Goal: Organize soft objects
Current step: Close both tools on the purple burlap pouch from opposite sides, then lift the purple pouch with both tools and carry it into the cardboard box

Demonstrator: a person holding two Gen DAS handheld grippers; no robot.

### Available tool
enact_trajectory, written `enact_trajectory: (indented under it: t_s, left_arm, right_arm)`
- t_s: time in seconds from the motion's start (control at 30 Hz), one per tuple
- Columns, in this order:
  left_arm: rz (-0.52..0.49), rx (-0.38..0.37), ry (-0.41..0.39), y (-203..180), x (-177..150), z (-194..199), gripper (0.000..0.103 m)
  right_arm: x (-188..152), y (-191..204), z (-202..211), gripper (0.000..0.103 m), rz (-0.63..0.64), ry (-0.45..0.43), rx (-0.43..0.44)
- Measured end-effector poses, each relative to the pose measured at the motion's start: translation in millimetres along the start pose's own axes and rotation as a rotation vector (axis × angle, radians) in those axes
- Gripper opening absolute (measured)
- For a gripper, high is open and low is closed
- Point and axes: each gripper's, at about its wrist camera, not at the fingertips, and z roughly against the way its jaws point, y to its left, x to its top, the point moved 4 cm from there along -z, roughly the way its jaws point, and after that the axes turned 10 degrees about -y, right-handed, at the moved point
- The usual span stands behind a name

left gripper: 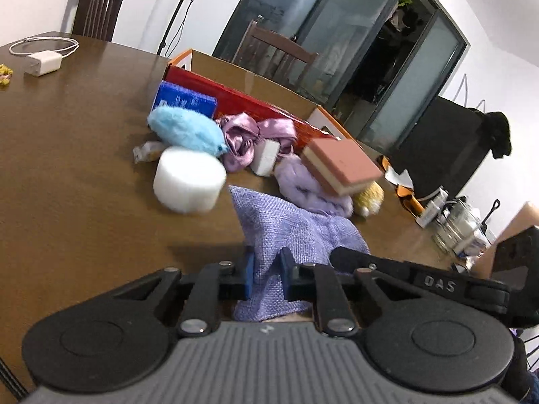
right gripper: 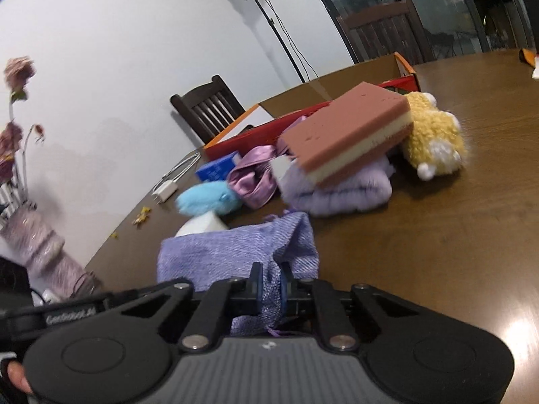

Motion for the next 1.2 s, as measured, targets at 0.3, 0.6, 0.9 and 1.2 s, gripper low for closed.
enact_trajectory:
  t_s: [0.3, 0.6, 0.9, 1.2]
  left_arm:
    - [-0.057, -0.068, -0.034, -25.5, -10.2, 41.0, 0.013]
    - [-0.127, -0.145, -0.163, -48.2, 88.7, 11.5, 0.011]
    - [-0.179, -0.085, -0.144, -26.0, 238.9, -129.7, 0.01]
    - [-0.209, 0.12, 0.029, 43.1, 278.0, -294.9, 0.01]
  right_arm:
    - [-17.3, 29.7, 66.4, 0.008, 0.083, -0.052, -0.003]
    - [66.9, 48.6, 51.6, 0.007, 0.155, -0.186, 0.056]
    - [227.7, 26.7, -87.8, 0.007, 0.12, -0.165, 0.102]
    - [284.4, -38.8, -271.7, 0.007, -0.006, 0.041, 0.005]
